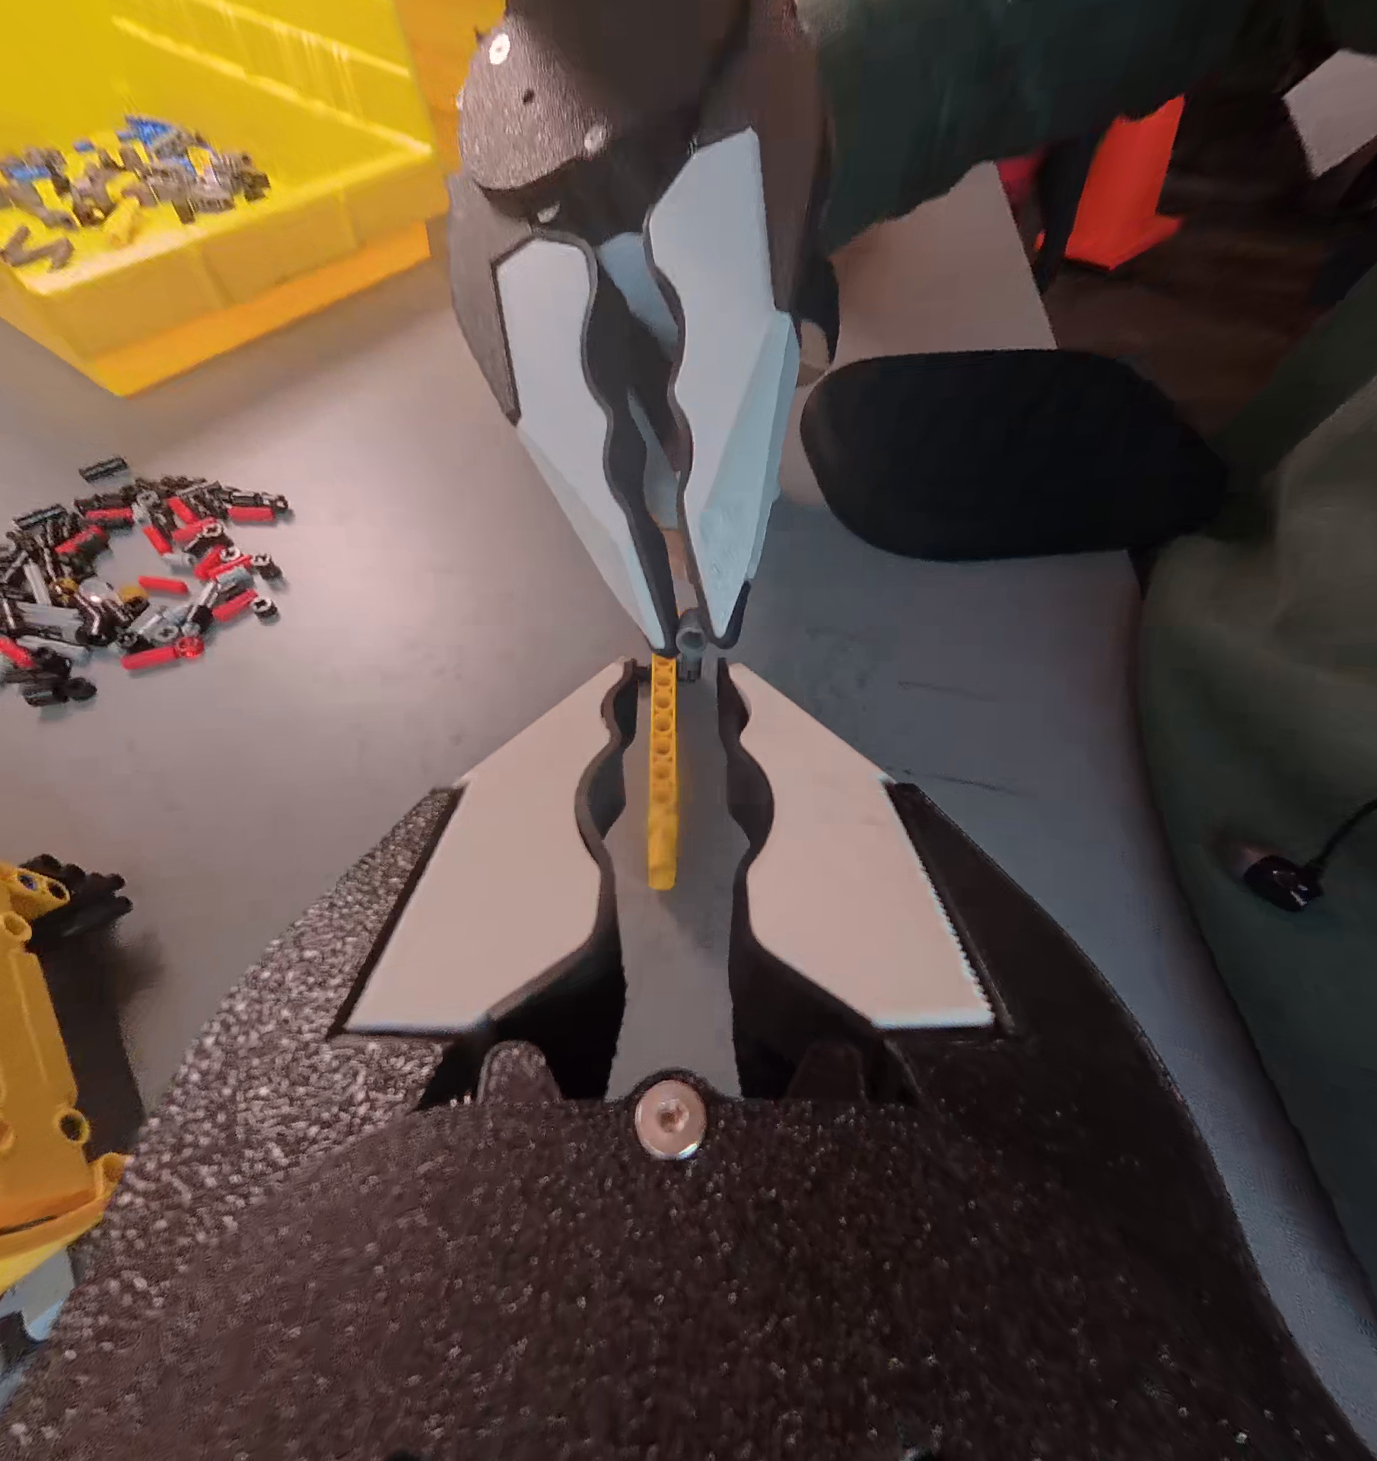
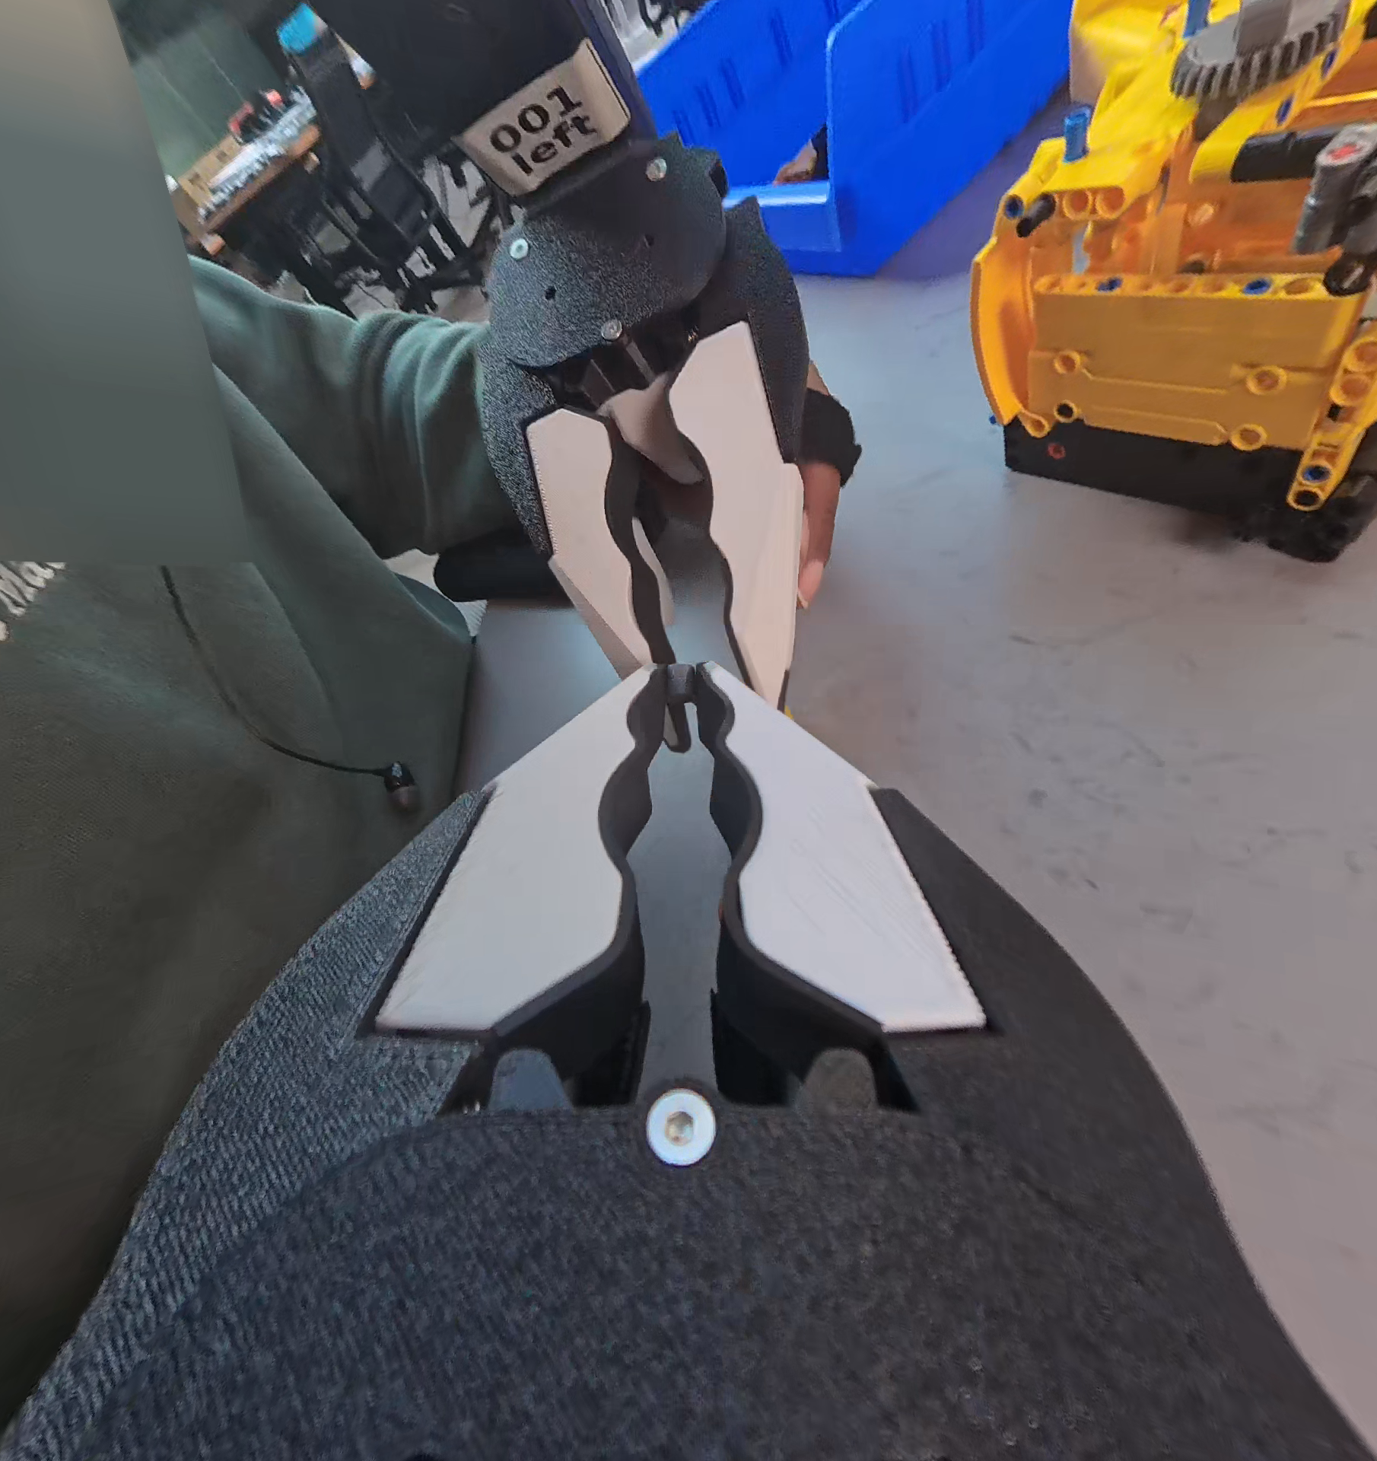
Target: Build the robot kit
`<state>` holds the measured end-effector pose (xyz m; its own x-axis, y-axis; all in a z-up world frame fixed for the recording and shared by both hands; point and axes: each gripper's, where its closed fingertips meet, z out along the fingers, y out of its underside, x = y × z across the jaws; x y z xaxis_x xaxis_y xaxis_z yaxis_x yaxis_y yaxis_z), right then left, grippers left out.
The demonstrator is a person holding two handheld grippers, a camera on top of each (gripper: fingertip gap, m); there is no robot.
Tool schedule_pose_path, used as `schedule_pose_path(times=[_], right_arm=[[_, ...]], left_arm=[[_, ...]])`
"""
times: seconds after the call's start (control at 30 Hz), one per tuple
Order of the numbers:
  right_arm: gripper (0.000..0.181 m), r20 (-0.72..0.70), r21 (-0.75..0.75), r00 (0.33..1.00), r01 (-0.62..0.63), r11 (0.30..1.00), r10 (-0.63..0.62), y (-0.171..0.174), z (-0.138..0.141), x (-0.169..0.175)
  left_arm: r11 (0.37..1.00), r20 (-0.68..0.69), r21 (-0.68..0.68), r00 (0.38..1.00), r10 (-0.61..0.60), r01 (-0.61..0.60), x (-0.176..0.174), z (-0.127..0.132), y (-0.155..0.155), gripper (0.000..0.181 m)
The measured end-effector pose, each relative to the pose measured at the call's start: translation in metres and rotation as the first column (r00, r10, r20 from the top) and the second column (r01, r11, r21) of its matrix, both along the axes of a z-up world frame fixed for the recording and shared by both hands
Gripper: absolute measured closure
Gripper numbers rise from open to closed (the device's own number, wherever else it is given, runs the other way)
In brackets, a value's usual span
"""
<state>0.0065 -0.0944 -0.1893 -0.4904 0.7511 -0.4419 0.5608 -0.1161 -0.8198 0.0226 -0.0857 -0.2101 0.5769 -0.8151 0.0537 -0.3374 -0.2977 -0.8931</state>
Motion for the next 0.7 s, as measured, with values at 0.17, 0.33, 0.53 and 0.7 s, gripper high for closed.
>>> schedule_pose_path(times=[0.17,0.33,0.53,0.7], right_arm=[[0.174,-0.052,0.008,0.999,-0.007,1.0,0.008,-0.005,0.01,-0.001],[0.174,-0.005,0.326,0.999,-0.041,0.944,0.046,0.001,-0.003,0.002],[0.174,0.074,0.47,0.997,-0.068,0.88,0.038,0.004,-0.007,0.002],[0.174,0.081,0.413,0.997,-0.03,0.91,-0.004,0.005,-0.001,0.0]], left_arm=[[1.0,0.033,0.015,0.999,-0.018,0.017,0.003,0.009,-0.003,0.174],[1.0,-0.009,-0.026,1.0,-0.012,0.012,0.003,-0.001,-0.003,0.178],[1.0,-0.032,-0.017,0.999,0.008,-0.009,0.002,-0.003,0.0,0.178],[0.999,-0.008,0.021,1.0,0.029,-0.029,-0.001,0.006,0.003,0.179]])
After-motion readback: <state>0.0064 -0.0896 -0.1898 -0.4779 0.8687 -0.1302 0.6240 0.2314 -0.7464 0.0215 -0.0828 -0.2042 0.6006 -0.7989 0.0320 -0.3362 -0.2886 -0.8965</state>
